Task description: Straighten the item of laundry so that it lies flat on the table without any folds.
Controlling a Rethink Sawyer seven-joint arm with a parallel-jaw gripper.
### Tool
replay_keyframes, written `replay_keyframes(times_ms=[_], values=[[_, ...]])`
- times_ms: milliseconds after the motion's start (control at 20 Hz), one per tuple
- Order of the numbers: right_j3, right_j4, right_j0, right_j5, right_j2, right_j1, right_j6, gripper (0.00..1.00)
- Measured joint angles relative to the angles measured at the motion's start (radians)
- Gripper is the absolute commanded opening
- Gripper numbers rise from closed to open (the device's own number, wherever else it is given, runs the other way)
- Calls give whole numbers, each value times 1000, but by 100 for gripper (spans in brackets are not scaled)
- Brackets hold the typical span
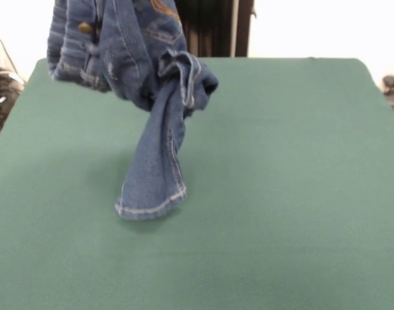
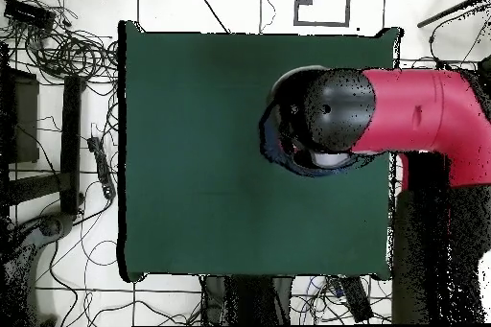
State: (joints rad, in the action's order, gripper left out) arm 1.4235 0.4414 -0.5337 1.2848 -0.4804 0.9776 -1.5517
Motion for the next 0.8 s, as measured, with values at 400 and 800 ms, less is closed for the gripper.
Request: replay_keyframes(times_ms=[400, 800], values=[[142, 67, 3, -457, 4, -14, 0, 0], [228, 190, 68, -837, 83, -81, 0, 0]])
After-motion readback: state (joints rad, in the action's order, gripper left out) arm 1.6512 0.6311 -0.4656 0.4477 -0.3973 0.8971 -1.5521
